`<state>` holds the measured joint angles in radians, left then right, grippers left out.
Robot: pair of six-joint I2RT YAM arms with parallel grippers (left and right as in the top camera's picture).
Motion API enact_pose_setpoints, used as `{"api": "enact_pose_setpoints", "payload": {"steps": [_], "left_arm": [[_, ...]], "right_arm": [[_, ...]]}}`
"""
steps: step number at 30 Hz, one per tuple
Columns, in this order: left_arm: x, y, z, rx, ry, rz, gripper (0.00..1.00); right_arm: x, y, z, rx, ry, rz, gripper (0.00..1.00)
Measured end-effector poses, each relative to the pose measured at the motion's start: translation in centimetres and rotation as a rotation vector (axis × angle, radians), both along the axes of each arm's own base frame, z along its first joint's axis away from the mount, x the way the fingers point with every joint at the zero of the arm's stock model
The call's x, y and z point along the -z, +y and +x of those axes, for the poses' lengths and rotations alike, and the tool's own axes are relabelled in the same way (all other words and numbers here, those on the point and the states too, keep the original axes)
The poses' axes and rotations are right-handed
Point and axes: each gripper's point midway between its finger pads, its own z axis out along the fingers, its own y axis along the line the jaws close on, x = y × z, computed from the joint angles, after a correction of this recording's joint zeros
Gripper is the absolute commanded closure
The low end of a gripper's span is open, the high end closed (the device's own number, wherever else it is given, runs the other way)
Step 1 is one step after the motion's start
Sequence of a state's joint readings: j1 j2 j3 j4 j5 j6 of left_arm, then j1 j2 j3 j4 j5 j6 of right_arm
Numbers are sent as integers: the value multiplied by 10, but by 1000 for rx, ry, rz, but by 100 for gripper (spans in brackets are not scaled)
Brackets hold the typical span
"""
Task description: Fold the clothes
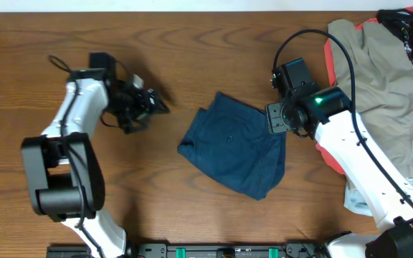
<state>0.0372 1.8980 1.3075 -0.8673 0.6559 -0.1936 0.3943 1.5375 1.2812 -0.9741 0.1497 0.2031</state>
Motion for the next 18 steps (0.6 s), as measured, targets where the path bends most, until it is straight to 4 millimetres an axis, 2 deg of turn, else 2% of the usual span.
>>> {"api": "enact_pose_setpoints", "payload": {"steps": [4, 8, 10, 11, 14, 16, 18], "left_arm": [[18, -36, -30, 107, 49, -25, 10], [39, -64, -52, 175, 57, -33, 9], [42, -78, -57, 180, 44, -65, 10], [41, -84, -56, 184, 23, -73, 15], [44, -96, -58, 194, 1, -80, 51], [50, -99, -65, 198, 19, -73, 92], [54, -99, -68, 197, 27, -70, 94]], "right_arm": [[1, -1, -2, 5, 9, -1, 36], [1, -1, -2, 9, 9, 0, 36], [1, -1, -2, 10, 10, 0, 36], [1, -1, -3, 12, 11, 0, 36], [1, -1, -3, 15, 11, 1, 36], [1, -1, -2, 16, 11, 1, 36], [1, -1, -3, 16, 11, 1, 36]]}}
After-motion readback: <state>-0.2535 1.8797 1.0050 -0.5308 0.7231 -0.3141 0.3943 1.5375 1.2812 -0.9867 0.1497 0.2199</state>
